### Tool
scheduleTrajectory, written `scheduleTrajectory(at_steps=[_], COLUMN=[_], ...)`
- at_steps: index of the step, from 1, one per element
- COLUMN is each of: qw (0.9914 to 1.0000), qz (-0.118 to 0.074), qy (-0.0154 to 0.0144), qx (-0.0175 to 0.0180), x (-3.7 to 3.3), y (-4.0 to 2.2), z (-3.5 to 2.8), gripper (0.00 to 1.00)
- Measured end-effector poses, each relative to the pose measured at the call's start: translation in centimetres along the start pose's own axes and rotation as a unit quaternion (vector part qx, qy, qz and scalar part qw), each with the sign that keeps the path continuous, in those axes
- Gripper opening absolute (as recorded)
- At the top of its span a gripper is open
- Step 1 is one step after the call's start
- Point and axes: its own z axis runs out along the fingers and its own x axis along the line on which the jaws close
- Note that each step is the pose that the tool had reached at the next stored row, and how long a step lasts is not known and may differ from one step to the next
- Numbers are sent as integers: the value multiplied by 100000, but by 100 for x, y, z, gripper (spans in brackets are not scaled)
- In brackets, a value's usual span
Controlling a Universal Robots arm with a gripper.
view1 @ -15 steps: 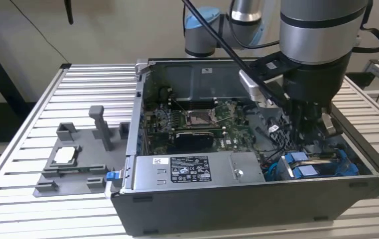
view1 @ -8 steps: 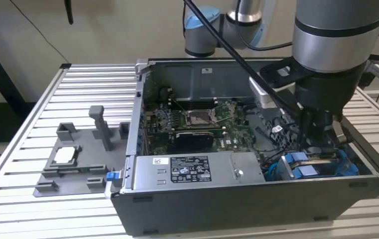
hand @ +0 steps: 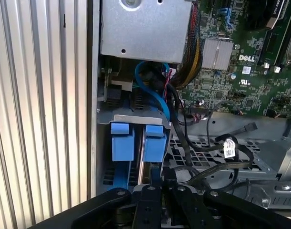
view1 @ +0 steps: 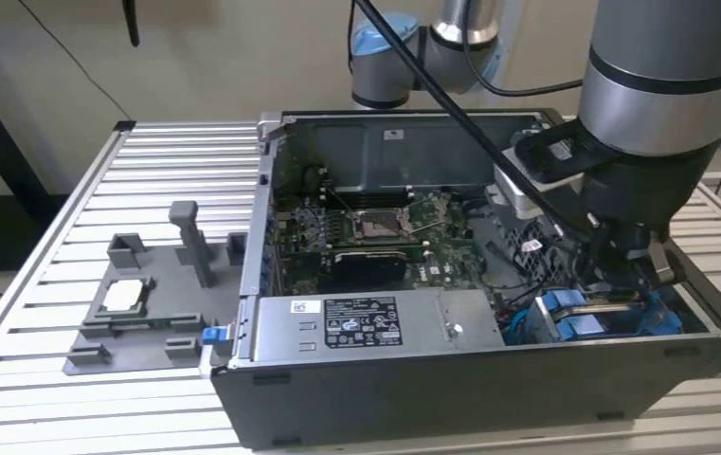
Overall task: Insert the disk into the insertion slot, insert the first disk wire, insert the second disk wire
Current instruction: 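Insert the second disk wire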
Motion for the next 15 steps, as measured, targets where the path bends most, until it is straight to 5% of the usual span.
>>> scheduleTrajectory(at_steps=[3,8,12,15], qw=[100000,99970,99928,99862], qz=[42,346,639,885], qy=[-84,-410,-1050,-1450], qx=[-184,-2382,-3595,-4965], x=[5,27,44,53], y=[-18,-122,-209,-239], z=[20,70,109,125], gripper=[16,16,16,16])
